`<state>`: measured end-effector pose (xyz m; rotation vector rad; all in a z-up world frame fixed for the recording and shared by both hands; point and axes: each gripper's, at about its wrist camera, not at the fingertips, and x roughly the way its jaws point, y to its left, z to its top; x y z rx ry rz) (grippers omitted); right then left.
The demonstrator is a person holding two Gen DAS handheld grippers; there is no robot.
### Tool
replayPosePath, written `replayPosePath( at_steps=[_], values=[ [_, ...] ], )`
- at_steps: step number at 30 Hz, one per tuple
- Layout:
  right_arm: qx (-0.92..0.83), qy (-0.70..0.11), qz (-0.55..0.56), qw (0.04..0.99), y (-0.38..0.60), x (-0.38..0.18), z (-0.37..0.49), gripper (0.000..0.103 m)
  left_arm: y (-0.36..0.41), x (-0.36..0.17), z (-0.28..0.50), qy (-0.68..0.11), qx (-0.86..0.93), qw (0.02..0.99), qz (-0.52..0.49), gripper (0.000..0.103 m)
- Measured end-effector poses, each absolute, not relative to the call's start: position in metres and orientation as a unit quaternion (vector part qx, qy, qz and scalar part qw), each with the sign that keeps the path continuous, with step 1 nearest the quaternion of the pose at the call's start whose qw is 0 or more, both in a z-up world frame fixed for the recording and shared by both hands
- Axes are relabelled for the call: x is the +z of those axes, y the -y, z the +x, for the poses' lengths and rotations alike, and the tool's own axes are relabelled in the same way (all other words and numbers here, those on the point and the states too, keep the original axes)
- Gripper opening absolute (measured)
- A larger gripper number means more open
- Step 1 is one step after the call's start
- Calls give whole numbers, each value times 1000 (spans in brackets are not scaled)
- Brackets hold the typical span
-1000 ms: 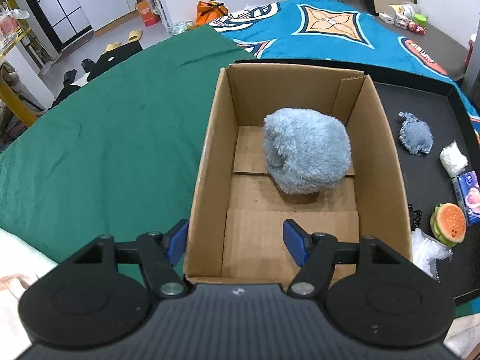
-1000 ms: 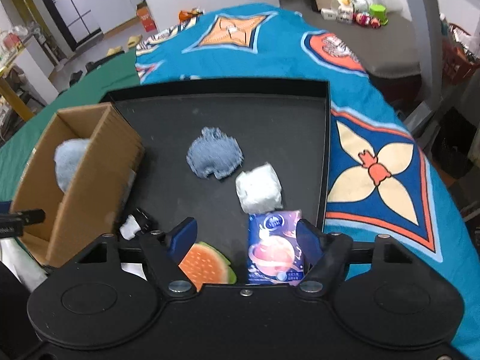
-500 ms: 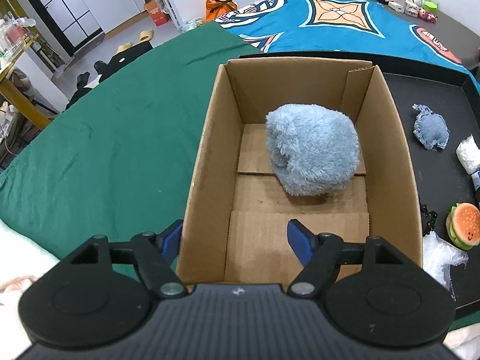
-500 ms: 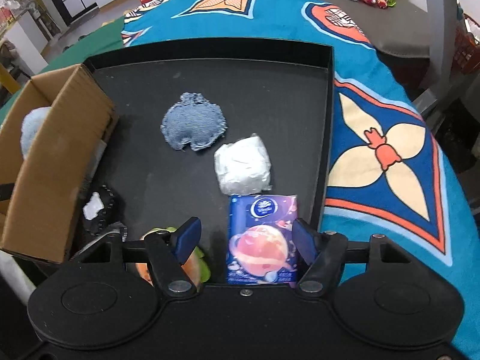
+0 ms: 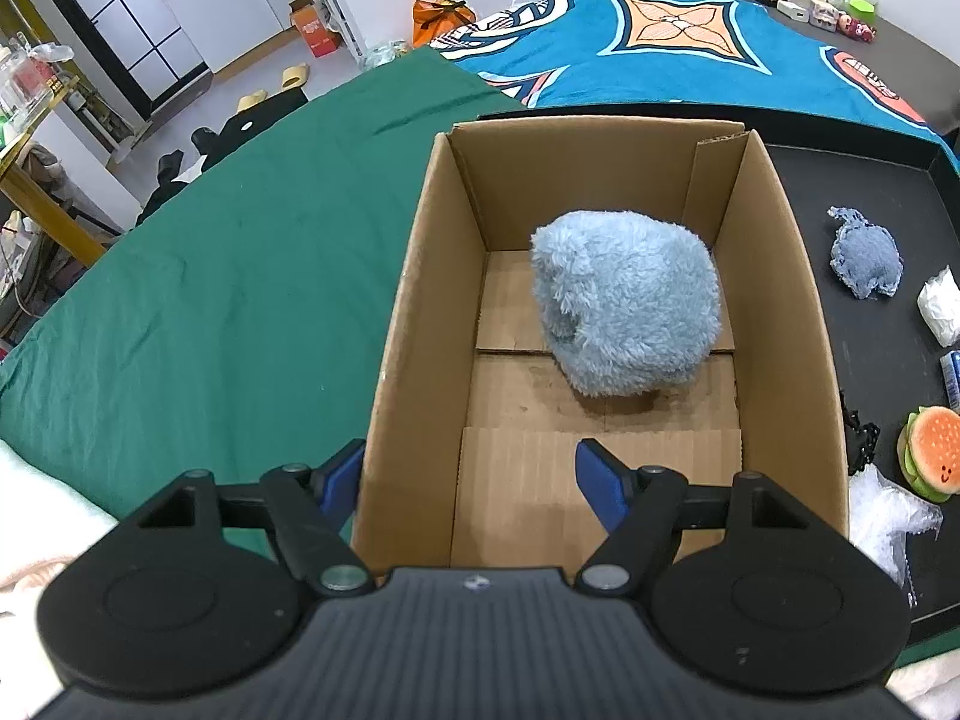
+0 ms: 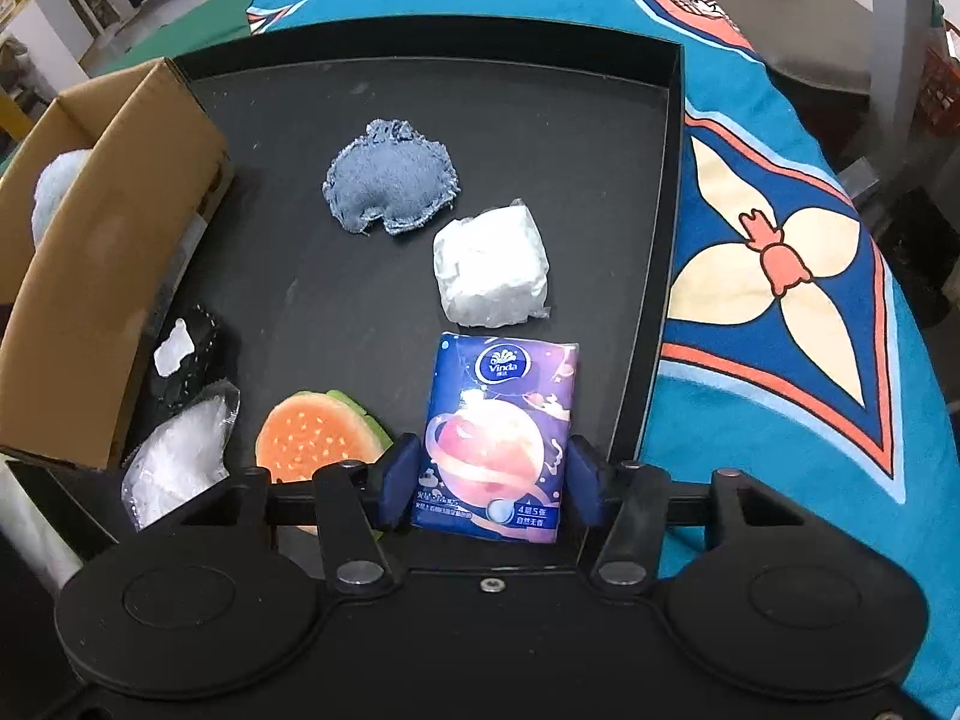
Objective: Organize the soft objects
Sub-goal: 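Move the right gripper to the purple tissue pack and grasp it, then carry the purple tissue pack with the right gripper into the box and release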
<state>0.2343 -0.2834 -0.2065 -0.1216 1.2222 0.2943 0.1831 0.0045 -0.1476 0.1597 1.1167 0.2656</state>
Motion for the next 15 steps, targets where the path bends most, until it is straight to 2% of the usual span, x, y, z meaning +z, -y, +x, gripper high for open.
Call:
replayPosePath(
  at_steps=[15],
  values=[
    [140, -526, -26, 838, 271, -163, 234, 51, -11, -138, 179, -511, 106, 851, 66, 73]
  ],
)
